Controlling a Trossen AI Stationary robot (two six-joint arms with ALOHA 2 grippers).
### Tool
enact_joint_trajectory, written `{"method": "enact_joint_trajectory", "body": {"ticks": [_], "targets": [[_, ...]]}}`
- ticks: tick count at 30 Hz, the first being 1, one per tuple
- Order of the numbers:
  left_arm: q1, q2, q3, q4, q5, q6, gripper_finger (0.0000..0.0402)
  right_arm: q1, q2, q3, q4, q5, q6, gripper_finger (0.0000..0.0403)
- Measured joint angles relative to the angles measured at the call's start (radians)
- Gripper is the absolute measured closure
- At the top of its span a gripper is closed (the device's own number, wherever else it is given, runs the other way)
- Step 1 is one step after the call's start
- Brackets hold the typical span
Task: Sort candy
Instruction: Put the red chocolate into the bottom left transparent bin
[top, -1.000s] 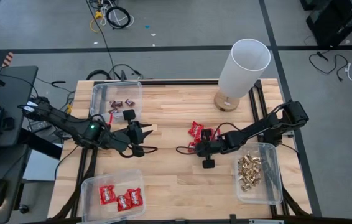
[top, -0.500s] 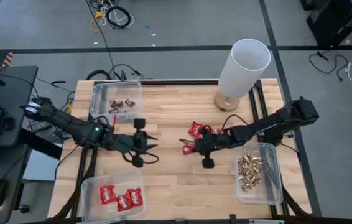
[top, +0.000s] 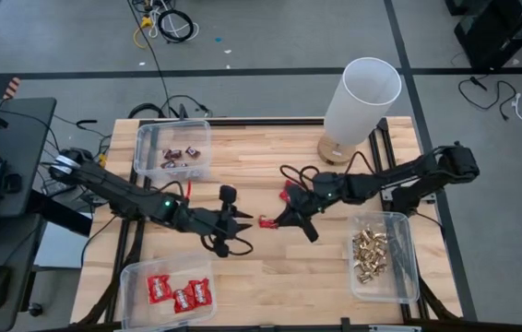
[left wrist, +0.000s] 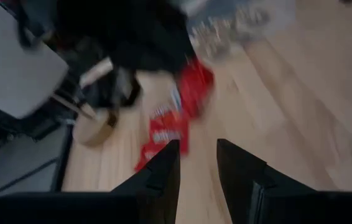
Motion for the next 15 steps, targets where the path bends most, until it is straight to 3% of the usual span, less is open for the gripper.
{"method": "enact_joint_trajectory", "body": {"ticks": [4,15], "targets": [[0.012,0.008,0.0,0.053,0.009,0.038,0.0294,-0.025,0.042,0.0,0.062,-0.084,0.069,0.0403],[0.016,0.008,0.0,0.075,0.061,0.049,0.0294,-0.052,0.055,0.0,0.151,-0.138,0.061,0.0403]]}}
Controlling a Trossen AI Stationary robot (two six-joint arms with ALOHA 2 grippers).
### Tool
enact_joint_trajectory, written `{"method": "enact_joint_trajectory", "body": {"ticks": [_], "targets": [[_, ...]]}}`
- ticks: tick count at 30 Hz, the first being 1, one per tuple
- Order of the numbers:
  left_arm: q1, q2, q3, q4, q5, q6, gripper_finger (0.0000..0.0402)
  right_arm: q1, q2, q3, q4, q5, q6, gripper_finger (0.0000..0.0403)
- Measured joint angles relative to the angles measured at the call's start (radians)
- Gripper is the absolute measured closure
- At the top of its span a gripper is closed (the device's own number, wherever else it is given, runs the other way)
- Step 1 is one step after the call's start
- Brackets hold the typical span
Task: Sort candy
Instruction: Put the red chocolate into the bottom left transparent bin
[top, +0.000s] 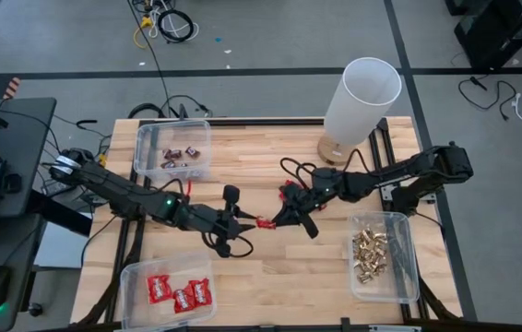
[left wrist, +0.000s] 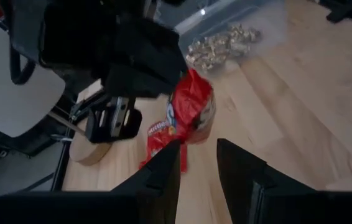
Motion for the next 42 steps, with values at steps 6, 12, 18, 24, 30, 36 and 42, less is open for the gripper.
{"method": "enact_joint_trajectory", "body": {"ticks": [6,12,18,24,30,36,42], "targets": [[0.019,0.0,0.0,0.034,0.0,-0.013,0.0294,-0.015,0.0,0.0,-0.001,-0.02,-0.017,0.0403],[0.046,0.0,0.0,0.043,0.006,-0.068,0.0294,-0.017,0.0,0.0,-0.002,-0.029,-0.016,0.0403],[0.066,0.0,0.0,0.053,0.153,-0.069,0.0294,-0.024,0.0,0.0,-0.002,-0.028,-0.024,0.0403],[0.079,0.0,0.0,0.056,0.194,-0.071,0.0294,-0.048,0.0,0.0,-0.001,-0.021,-0.038,0.0403],[0.078,-0.001,0.0,0.037,0.179,-0.075,0.0317,-0.058,0.0,0.0,0.006,-0.021,-0.058,0.0403],[0.077,-0.001,0.0,0.024,0.147,-0.098,0.0389,-0.058,0.0,0.0,0.005,-0.021,-0.072,0.0403],[0.073,-0.001,-0.004,0.024,0.085,-0.136,0.0399,-0.059,0.0,0.0,0.005,-0.02,-0.105,0.0401]]}}
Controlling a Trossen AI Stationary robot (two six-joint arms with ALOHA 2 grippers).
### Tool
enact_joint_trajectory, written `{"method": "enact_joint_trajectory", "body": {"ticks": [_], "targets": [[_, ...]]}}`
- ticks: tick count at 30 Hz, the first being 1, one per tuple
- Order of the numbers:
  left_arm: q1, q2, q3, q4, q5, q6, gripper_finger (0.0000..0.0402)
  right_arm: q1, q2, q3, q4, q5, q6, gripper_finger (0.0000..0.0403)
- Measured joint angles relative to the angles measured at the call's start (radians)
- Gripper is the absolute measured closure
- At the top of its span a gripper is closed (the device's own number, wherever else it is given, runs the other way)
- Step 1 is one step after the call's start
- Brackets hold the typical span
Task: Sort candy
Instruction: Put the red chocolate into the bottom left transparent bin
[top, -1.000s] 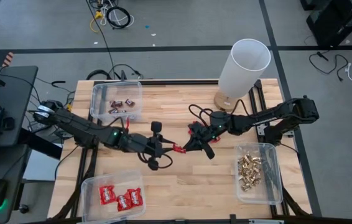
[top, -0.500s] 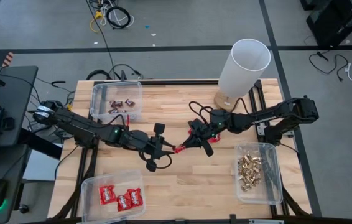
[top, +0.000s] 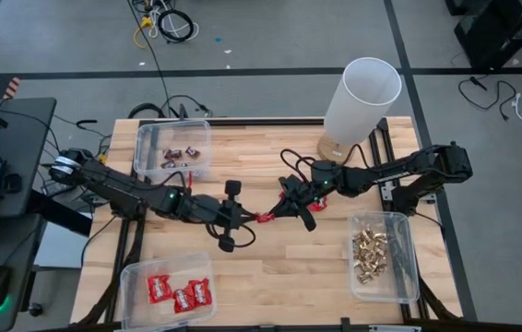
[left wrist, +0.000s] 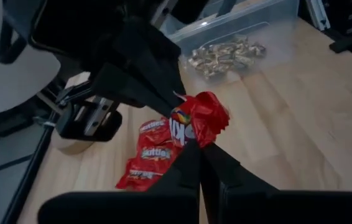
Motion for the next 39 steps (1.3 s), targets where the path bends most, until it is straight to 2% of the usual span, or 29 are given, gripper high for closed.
{"method": "enact_joint_trajectory", "body": {"ticks": [8,12,15,19,23,25,27,29,39], "targets": [[-0.031,0.0,-0.069,0.037,-0.043,-0.09,0.0401,-0.019,0.0,0.001,0.001,0.0,-0.001,0.0396],[-0.051,0.001,-0.085,0.04,-0.121,-0.121,0.0401,-0.034,0.0,0.001,-0.001,0.0,-0.004,0.0398],[-0.066,0.001,-0.09,0.049,-0.214,-0.123,0.0401,-0.039,-0.001,0.001,0.001,0.006,-0.075,0.0398],[-0.081,0.001,-0.09,0.044,-0.381,-0.123,0.0401,0.01,-0.026,0.001,-0.007,0.153,-0.345,0.04],[-0.083,0.001,-0.09,0.008,-0.447,-0.123,0.0401,0.098,-0.048,0.001,-0.047,0.489,-0.629,0.0402],[-0.083,0.001,-0.09,0.003,-0.447,-0.123,0.0401,0.133,-0.049,0.001,-0.05,0.66,-0.704,0.0399],[-0.083,0.001,-0.09,0.003,-0.447,-0.12,0.0401,0.16,-0.05,0.001,-0.049,0.777,-0.748,0.0393],[-0.083,0.001,-0.09,0.003,-0.447,-0.119,0.0401,0.177,-0.05,0.001,-0.056,0.815,-0.767,0.0381],[-0.082,0.001,-0.09,0.02,-0.446,-0.116,0.0401,0.194,-0.05,0.001,-0.077,0.812,-0.666,0.0301]]}}
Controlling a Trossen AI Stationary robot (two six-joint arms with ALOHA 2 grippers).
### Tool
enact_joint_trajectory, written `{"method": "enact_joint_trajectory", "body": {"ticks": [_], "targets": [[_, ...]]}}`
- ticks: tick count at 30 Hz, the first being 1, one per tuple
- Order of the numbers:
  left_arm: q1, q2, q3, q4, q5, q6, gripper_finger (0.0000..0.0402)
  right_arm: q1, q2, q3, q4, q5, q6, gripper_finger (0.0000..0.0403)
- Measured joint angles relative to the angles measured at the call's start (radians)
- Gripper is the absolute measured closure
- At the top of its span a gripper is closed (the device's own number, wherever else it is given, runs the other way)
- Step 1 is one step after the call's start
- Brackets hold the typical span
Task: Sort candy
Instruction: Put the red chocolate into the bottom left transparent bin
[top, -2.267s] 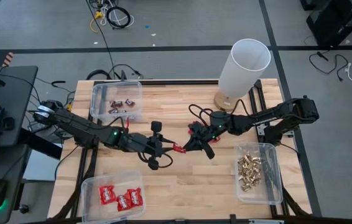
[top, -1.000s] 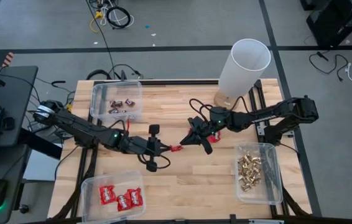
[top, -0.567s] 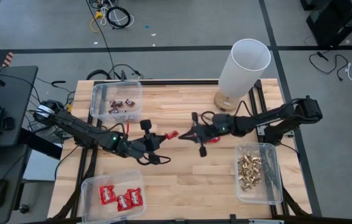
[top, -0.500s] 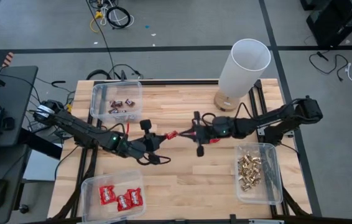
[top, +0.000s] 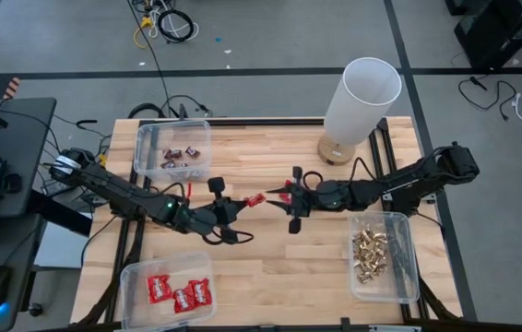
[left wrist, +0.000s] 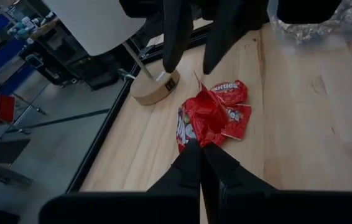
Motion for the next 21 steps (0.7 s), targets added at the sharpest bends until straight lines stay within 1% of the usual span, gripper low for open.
{"method": "enact_joint_trajectory", "body": {"ticks": [4,10,16,21], "targets": [[0.007,0.0,0.0,0.035,0.028,0.002,0.0401,0.0,0.0,0.0,0.001,-0.022,0.003,0.0286],[0.008,0.0,0.0,0.047,0.032,0.018,0.0401,0.0,0.0,0.0,0.007,-0.035,0.012,0.0286],[0.008,0.0,0.0,0.064,0.051,0.029,0.0401,-0.002,0.0,0.0,0.006,-0.039,0.03,0.0296],[0.008,0.0,0.0,0.077,0.064,0.028,0.0401,-0.004,0.0,0.0,0.009,-0.063,0.031,0.032]]}}
